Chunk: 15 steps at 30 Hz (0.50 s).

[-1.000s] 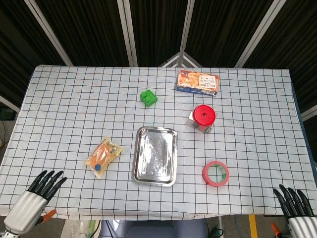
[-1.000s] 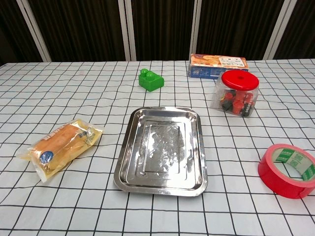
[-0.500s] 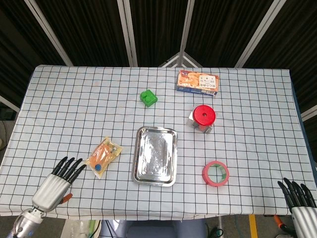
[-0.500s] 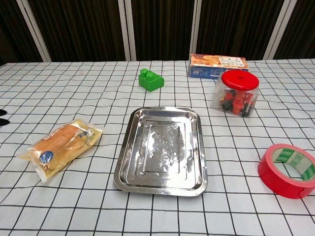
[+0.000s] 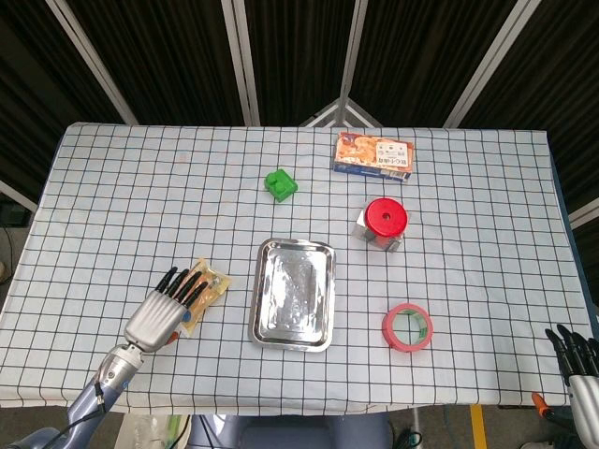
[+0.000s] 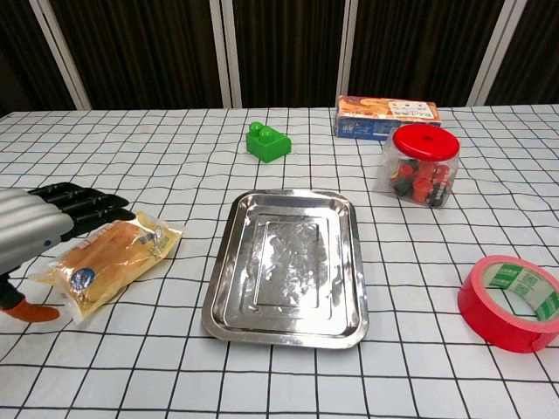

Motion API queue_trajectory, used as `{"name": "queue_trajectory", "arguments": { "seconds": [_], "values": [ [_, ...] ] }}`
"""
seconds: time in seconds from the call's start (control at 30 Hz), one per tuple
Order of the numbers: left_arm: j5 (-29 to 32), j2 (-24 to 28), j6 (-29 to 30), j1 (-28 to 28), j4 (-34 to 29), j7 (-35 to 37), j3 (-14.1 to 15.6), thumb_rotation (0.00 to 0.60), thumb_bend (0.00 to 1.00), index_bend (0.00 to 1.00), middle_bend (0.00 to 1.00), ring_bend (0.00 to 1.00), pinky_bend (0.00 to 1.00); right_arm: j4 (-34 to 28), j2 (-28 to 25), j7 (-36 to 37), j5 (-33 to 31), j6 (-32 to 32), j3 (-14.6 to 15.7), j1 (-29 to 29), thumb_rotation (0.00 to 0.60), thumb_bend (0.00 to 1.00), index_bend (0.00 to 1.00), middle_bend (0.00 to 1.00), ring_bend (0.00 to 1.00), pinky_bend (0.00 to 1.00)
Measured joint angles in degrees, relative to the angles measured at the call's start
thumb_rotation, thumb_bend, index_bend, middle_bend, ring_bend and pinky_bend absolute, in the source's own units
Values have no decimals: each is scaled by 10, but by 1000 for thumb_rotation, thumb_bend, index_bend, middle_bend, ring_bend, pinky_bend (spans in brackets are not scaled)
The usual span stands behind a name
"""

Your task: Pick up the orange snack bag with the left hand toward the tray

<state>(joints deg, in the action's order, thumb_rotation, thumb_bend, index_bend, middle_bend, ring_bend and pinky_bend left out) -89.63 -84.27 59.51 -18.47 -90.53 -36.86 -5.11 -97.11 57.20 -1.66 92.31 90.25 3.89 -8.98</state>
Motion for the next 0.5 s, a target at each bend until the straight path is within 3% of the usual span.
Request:
{"name": "queue_trajectory", "arguments": {
  "seconds": [0.5],
  "values": [
    [85,-52,-15,-40,34,-67,-10,600,0,0,10,4,13,-2,-10,19,-21,-3,-7,3,600,297,0,0,0,0]
  ]
}}
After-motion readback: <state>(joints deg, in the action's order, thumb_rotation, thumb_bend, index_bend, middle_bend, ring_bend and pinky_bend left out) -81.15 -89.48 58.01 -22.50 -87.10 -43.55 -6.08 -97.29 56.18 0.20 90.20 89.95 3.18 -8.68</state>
